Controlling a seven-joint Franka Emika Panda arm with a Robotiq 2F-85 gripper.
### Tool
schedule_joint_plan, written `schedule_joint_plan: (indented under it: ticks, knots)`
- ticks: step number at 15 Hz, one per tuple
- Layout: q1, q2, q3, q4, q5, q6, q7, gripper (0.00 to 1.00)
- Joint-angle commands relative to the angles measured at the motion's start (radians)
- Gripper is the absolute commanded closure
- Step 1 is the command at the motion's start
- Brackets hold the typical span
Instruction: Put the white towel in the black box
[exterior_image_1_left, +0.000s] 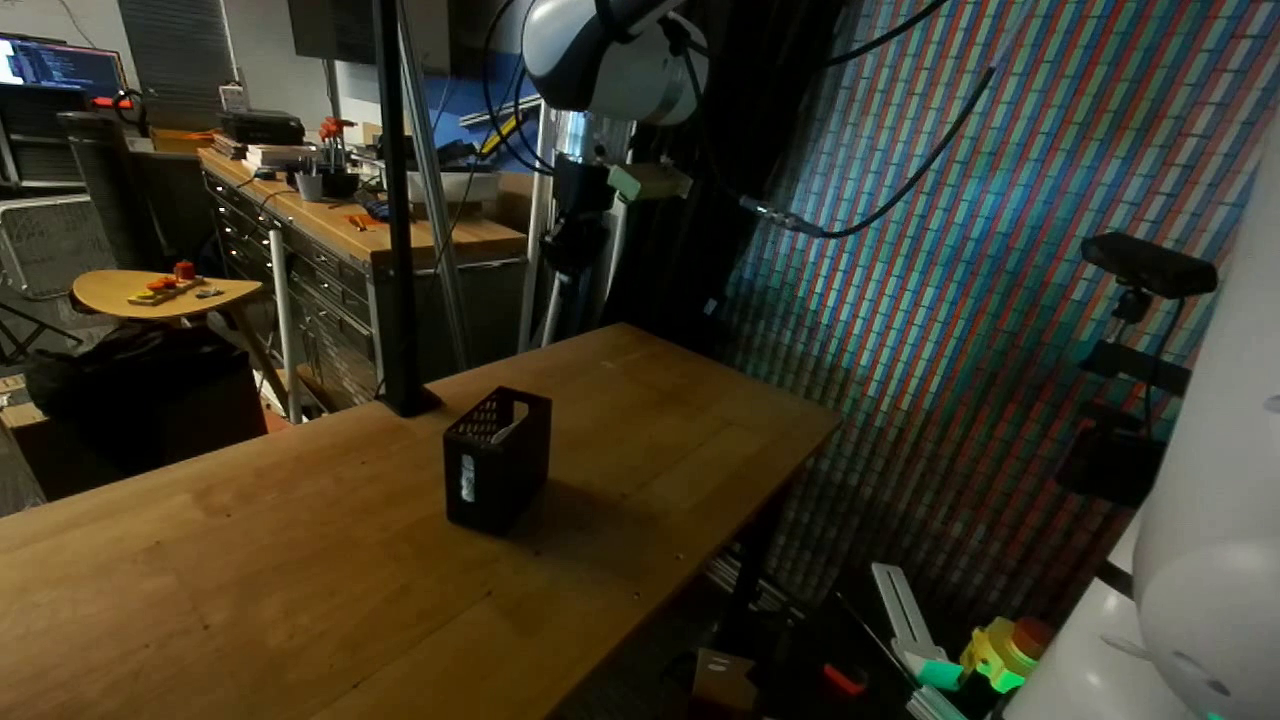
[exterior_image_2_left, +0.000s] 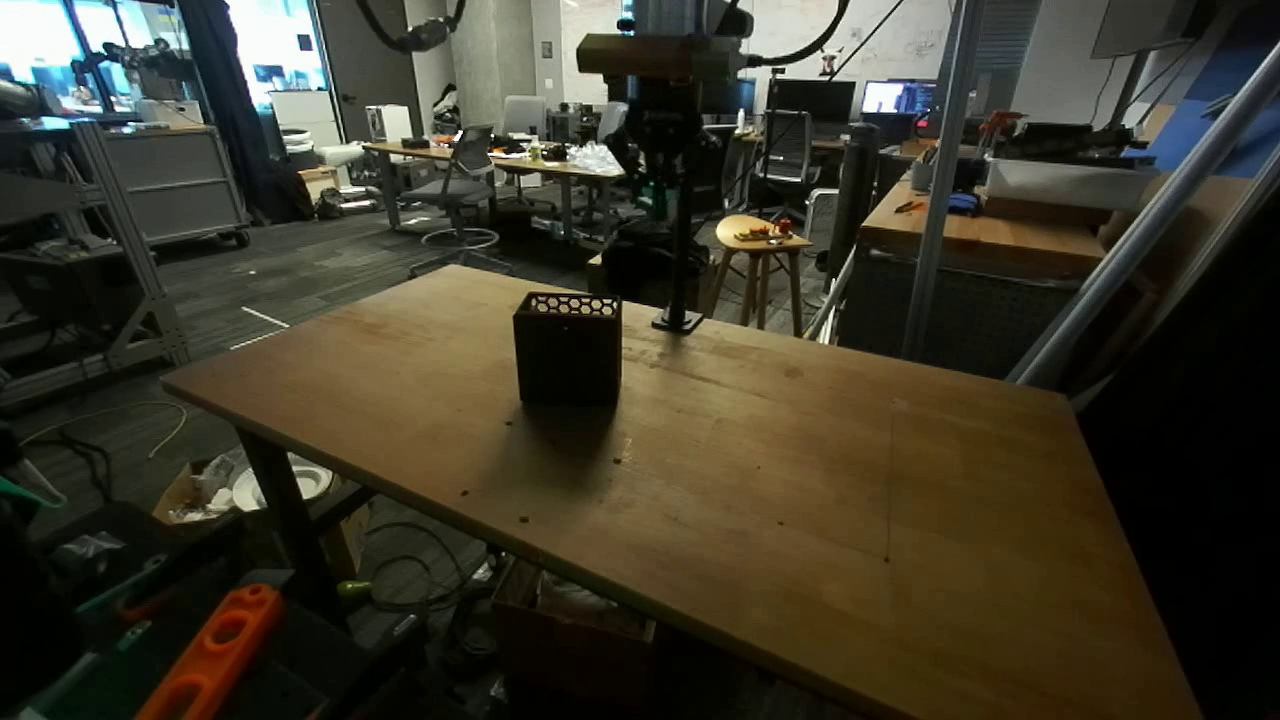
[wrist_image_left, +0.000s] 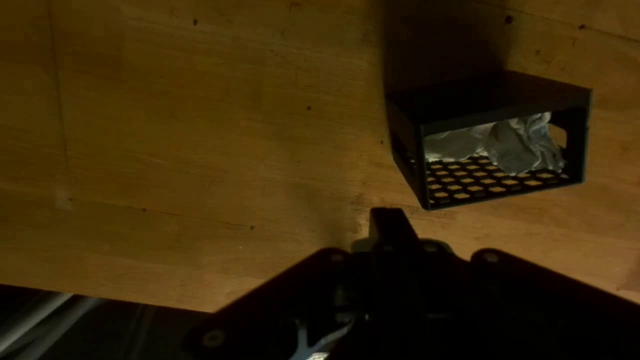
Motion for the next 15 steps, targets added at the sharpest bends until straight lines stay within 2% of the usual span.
schedule_joint_plan:
  ticks: [1,4,5,6,7,10,15]
  knots:
    - [0.027,-0.06,-0.029,-0.032,-0.03,0.039,0.152,1.0]
    - [0.031,-0.083,-0.028,-0.043,-0.035,0.055,0.199,0.97]
    - [0.033,-0.092,-0.025,-0.05,-0.03,0.062,0.2,0.73]
    - [0.039,-0.104,-0.023,-0.056,-0.032,0.067,0.206,0.71]
    - [0.028,-0.054,-0.026,-0.015,-0.01,0.034,0.169,0.95]
    - [0.038,-0.072,-0.025,-0.026,-0.01,0.037,0.182,0.73]
    - [0.039,-0.077,-0.025,-0.034,-0.01,0.039,0.184,0.71]
